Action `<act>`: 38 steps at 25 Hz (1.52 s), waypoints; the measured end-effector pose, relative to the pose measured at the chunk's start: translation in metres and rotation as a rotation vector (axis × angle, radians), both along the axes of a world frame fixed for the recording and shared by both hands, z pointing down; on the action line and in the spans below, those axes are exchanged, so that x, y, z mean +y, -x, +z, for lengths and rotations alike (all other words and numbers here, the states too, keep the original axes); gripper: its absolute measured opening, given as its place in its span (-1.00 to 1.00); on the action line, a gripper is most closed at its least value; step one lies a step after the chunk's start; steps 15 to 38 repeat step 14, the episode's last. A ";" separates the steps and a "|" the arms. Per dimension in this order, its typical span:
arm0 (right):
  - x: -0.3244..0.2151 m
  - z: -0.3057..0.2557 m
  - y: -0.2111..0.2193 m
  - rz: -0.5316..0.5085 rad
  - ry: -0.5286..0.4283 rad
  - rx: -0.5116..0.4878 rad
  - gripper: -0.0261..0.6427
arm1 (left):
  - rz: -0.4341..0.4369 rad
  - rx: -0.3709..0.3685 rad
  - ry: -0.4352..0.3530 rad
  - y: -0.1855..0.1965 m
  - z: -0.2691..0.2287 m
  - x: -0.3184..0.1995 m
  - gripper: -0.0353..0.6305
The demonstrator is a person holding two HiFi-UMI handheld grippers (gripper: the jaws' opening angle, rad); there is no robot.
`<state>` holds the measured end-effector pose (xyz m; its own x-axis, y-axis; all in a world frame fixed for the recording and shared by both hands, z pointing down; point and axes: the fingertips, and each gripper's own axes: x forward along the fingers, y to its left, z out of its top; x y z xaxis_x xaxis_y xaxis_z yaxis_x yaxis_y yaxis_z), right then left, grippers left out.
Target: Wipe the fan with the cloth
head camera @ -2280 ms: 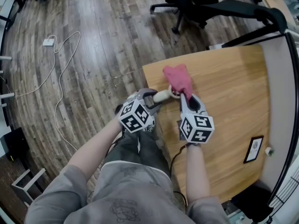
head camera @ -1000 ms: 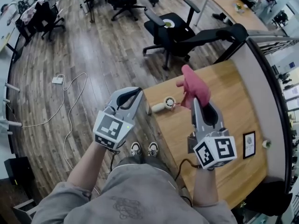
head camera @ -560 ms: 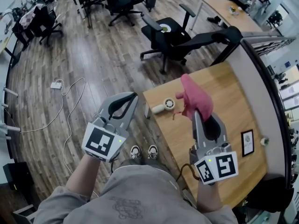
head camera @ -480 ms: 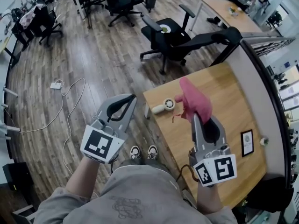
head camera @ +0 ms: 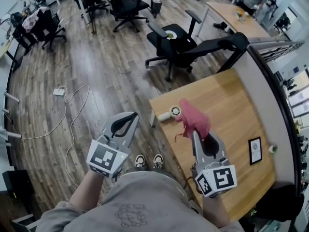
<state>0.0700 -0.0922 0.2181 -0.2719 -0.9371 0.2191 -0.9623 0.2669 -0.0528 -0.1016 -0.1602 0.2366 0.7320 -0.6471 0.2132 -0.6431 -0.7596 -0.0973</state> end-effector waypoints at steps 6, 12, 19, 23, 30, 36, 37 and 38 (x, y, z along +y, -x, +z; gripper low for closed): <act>-0.007 -0.005 -0.007 0.014 -0.010 0.005 -0.69 | -0.015 -0.009 -0.017 0.000 -0.010 -0.003 -0.89; -0.014 -0.006 -0.012 0.011 -0.016 0.005 -0.69 | -0.038 0.001 0.018 -0.002 -0.009 -0.008 -0.89; -0.016 -0.005 -0.012 0.010 -0.016 0.003 -0.69 | -0.038 0.003 0.020 -0.003 -0.009 -0.011 -0.89; -0.016 -0.005 -0.012 0.010 -0.016 0.003 -0.69 | -0.038 0.003 0.020 -0.003 -0.009 -0.011 -0.89; -0.016 -0.005 -0.012 0.010 -0.016 0.003 -0.69 | -0.038 0.003 0.020 -0.003 -0.009 -0.011 -0.89; -0.016 -0.005 -0.012 0.010 -0.016 0.003 -0.69 | -0.038 0.003 0.020 -0.003 -0.009 -0.011 -0.89; -0.016 -0.005 -0.012 0.010 -0.016 0.003 -0.69 | -0.038 0.003 0.020 -0.003 -0.009 -0.011 -0.89; -0.016 -0.005 -0.012 0.010 -0.016 0.003 -0.69 | -0.038 0.003 0.020 -0.003 -0.009 -0.011 -0.89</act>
